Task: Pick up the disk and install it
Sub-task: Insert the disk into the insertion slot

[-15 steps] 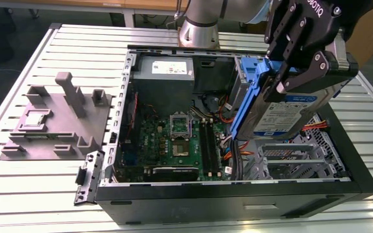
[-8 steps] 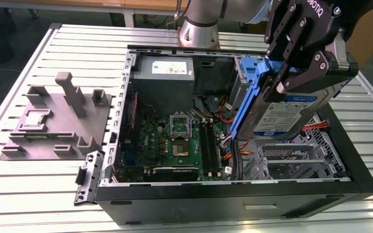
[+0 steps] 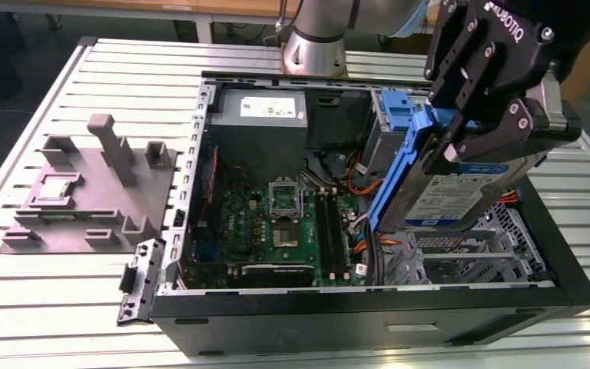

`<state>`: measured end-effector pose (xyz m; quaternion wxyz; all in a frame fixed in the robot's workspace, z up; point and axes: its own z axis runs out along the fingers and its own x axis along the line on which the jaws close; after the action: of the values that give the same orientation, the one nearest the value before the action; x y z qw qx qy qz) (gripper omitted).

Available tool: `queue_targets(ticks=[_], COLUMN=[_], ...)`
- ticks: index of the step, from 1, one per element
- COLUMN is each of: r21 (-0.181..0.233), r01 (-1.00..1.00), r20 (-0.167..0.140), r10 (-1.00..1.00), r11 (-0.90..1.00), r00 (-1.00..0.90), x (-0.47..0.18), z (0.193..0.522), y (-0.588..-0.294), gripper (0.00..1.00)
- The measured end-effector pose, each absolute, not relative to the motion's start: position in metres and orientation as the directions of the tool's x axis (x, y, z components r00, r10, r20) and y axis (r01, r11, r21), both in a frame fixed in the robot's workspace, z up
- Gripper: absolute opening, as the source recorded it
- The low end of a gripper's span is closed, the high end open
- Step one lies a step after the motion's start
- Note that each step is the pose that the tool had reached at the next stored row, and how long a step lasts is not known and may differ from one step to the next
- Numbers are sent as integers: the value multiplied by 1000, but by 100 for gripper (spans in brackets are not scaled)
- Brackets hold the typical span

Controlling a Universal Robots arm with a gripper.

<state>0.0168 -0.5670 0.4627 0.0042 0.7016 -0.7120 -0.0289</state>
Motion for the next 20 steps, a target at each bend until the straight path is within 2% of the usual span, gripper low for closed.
queue_targets(ticks=[20], r21=[47], r01=[-999], r20=[-34], r10=[-999], r11=[14], r00=[-15], x=[63], z=[453], y=[-576], gripper=[37])
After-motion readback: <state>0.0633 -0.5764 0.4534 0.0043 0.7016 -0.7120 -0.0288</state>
